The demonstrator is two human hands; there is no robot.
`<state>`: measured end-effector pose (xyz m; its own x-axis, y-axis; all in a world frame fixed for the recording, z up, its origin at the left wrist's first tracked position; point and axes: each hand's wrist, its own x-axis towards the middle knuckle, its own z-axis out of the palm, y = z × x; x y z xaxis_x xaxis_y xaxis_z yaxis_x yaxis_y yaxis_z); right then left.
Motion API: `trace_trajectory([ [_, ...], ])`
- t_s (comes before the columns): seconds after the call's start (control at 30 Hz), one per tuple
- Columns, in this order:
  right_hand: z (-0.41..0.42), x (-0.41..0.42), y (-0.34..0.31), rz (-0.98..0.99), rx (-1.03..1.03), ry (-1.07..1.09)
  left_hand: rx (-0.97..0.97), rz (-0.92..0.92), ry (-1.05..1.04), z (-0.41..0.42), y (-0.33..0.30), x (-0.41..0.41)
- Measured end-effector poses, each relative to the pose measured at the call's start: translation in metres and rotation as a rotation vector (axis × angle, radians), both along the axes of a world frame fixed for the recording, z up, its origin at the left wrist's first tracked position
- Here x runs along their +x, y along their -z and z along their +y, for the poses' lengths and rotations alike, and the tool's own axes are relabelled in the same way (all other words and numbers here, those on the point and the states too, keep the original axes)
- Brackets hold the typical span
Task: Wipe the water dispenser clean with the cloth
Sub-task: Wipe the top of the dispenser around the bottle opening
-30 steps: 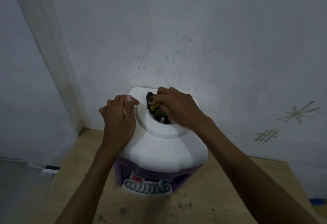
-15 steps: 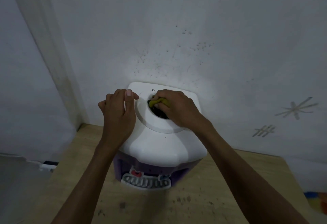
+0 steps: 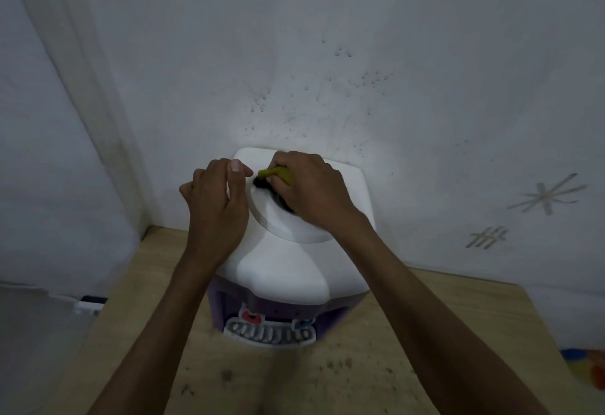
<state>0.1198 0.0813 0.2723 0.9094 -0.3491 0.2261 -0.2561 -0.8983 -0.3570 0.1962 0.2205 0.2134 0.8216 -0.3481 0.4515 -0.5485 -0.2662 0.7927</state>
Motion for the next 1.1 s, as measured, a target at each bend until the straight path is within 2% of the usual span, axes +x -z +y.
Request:
trace_trajectory([
  [0.13, 0.002, -0.019, -0.014, 0.124, 0.024, -0.136, -0.004, 0.009, -0.009, 0.0, 0.0, 0.0],
  [0.2, 0.003, -0.024, -0.016, 0.151, -0.028, -0.157, -0.013, 0.006, -0.012, 0.0, 0.0, 0.0],
  [0.4, 0.013, 0.026, -0.001, -0.005, -0.293, 0.032, -0.052, 0.007, -0.008, 0.0, 0.002, 0.0],
  [0.47, 0.013, 0.043, 0.001, -0.003, -0.336, 0.089, -0.05, 0.006, -0.011, 0.001, 0.003, 0.001],
  [0.57, 0.015, 0.047, 0.0, 0.032, -0.379, 0.06, -0.078, 0.019, -0.004, 0.001, 0.003, 0.0],
  [0.7, 0.025, 0.018, -0.007, 0.073, -0.347, -0.082, -0.167, 0.045, 0.0, 0.003, 0.002, -0.002],
  [0.87, 0.026, -0.025, -0.01, 0.087, -0.313, -0.267, -0.174, 0.078, 0.005, 0.003, 0.004, -0.001],
  [1.1, 0.005, -0.067, -0.004, 0.111, -0.223, -0.207, -0.163, 0.069, 0.028, 0.002, 0.003, 0.0],
])
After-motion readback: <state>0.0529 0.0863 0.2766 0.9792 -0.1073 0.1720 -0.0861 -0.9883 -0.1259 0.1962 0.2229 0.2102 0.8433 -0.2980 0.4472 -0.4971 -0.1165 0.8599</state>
